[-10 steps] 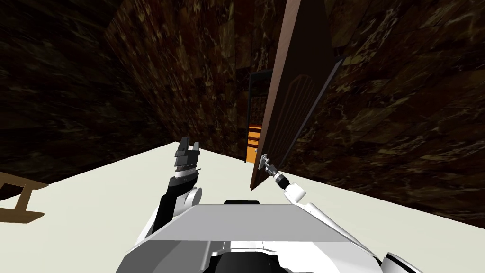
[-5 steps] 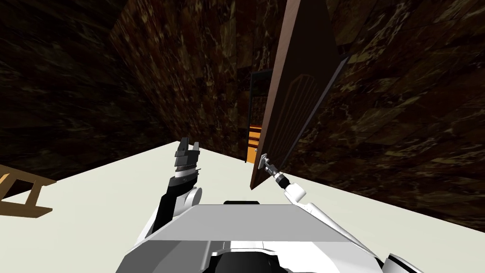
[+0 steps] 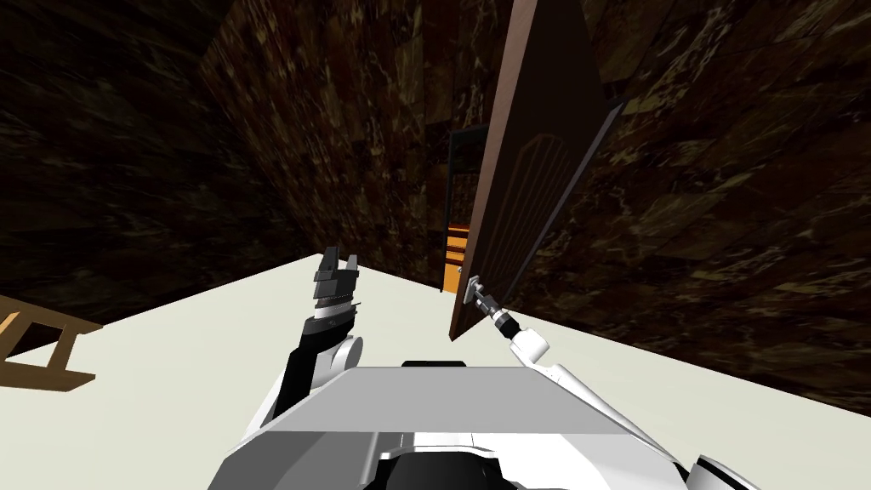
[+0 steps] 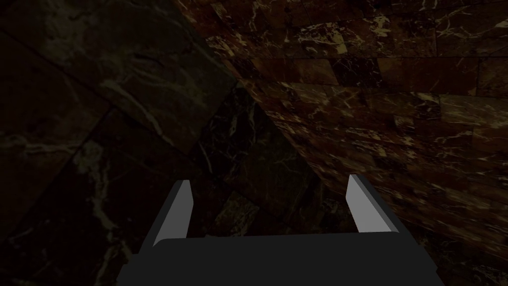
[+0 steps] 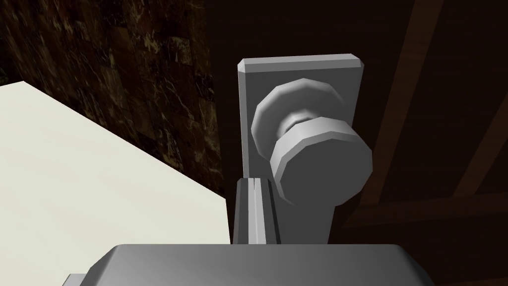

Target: Pull the door open

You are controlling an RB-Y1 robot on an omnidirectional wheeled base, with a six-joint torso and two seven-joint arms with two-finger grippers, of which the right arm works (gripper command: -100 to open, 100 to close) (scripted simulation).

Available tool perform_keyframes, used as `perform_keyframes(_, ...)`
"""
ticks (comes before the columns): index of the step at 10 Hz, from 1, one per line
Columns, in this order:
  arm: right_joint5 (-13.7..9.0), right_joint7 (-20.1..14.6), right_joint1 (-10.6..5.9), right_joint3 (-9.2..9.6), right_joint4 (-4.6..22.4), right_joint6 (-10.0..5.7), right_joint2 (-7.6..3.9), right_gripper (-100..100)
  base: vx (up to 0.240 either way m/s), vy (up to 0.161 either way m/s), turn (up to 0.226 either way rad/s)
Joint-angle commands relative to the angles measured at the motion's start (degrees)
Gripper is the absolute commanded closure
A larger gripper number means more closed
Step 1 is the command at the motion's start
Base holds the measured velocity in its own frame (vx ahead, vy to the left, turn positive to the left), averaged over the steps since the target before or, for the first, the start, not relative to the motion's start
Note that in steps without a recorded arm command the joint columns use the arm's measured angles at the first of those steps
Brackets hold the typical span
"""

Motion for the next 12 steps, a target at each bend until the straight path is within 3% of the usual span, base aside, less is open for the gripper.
perform_keyframes(1,0.75,0.11,0.17,0.12,-0.31,1.14,-0.01,-100,-0.086,-0.065,0.006)
perform_keyframes(8,3.39,0.50,0.78,0.56,-1.38,5.12,-0.03,-100,-0.121,-0.124,-0.008)
perform_keyframes(9,3.40,0.51,1.68,1.61,-1.27,4.61,0.37,-100,-0.050,-0.042,0.025)
perform_keyframes(11,1.49,-1.22,0.02,0.36,0.85,4.45,-1.70,-100,-0.022,-0.002,0.239)
perform_keyframes(12,1.19,-1.47,-0.25,0.12,1.16,4.40,-2.03,-100,-0.001,-0.011,0.165)
